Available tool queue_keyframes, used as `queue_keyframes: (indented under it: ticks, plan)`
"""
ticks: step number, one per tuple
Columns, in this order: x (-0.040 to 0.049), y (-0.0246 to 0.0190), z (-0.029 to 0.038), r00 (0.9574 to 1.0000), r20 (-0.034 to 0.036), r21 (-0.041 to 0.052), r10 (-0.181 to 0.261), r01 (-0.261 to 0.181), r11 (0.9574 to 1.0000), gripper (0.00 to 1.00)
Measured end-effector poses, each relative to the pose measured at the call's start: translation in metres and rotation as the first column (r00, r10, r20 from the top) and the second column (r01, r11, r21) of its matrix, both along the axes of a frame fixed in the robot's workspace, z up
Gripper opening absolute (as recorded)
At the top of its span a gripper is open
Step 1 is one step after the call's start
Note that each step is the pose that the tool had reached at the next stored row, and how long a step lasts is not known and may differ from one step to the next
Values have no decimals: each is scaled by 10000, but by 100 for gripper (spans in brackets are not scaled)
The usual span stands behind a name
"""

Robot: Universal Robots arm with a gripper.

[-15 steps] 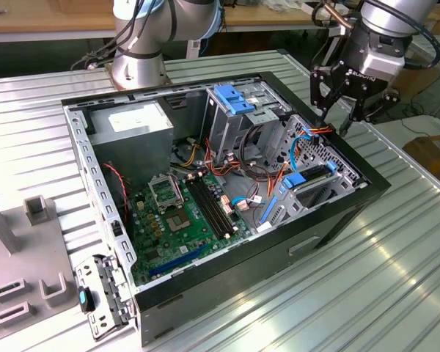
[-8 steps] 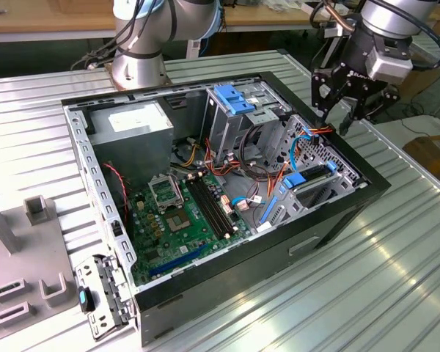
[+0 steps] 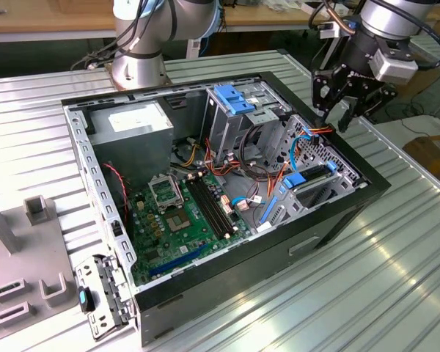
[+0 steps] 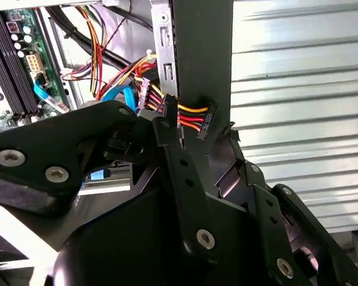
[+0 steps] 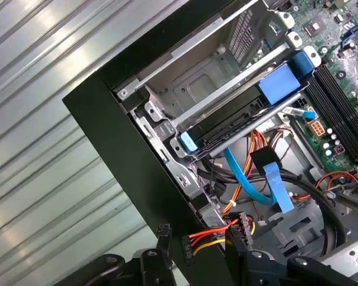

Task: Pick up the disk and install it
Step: 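Insert the first disk wire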

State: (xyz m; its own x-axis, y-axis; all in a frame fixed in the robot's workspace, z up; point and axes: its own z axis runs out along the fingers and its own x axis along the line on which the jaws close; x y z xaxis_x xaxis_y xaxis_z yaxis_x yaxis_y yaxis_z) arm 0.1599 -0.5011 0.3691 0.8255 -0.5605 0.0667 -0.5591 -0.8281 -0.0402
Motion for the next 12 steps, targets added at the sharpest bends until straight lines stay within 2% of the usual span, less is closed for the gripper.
queue_keyframes:
  ticks: [2,6,8,9,10,11,12]
  plan:
    - [8,14,-17,9993,0,-1,380,-380,9993,48]
    - [83,55,-28,9975,0,-2,704,-704,9975,48]
    - [83,56,-30,9938,0,-1,1108,-1108,9938,48]
    - [84,57,-32,9885,1,-2,1511,-1511,9885,48]
    - [84,56,-32,9867,-4,-24,1625,-1625,9867,47]
    - [81,56,-31,9856,-7,-92,1693,-1693,9855,40]
    - [73,56,-31,9851,-6,-213,1723,-1722,9848,40]
